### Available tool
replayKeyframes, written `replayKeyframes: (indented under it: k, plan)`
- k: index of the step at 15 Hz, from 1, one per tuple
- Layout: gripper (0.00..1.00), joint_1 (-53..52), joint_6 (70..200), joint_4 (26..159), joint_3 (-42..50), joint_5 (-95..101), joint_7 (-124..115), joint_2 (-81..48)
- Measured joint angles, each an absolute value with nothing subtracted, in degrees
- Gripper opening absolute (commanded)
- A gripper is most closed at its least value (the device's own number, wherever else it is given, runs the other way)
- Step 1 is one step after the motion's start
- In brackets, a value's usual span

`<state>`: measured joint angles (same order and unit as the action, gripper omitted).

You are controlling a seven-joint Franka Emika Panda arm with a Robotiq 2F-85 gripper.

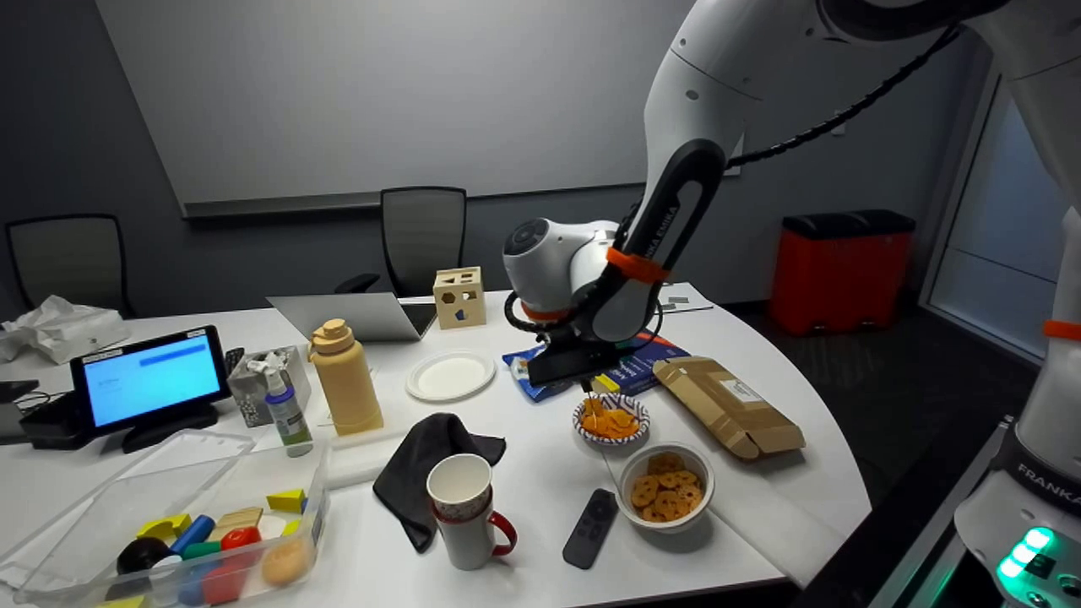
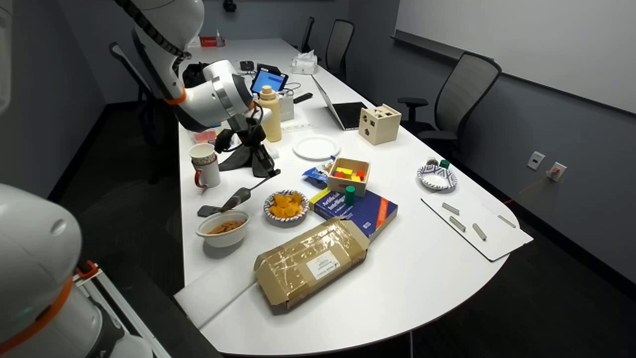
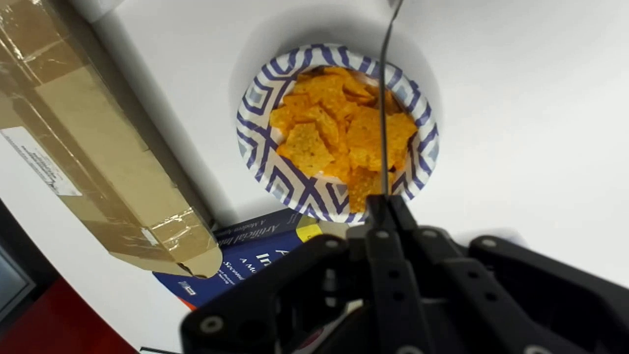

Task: Stir the contents in the white bowl

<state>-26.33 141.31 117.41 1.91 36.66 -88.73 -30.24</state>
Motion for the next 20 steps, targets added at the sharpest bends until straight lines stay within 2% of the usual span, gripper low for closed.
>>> replayKeyframes:
  k: [5,13,20]
  plan:
    - [0.01,-25.74,146.22,123.78,3.5,40.17,-92.37,-25.41]
    - [0.01,-22.9,146.58,130.78,2.14,41.01,-92.97,-15.34]
    - [0.01,-21.09,149.65,135.44,0.83,48.32,-97.05,-14.72]
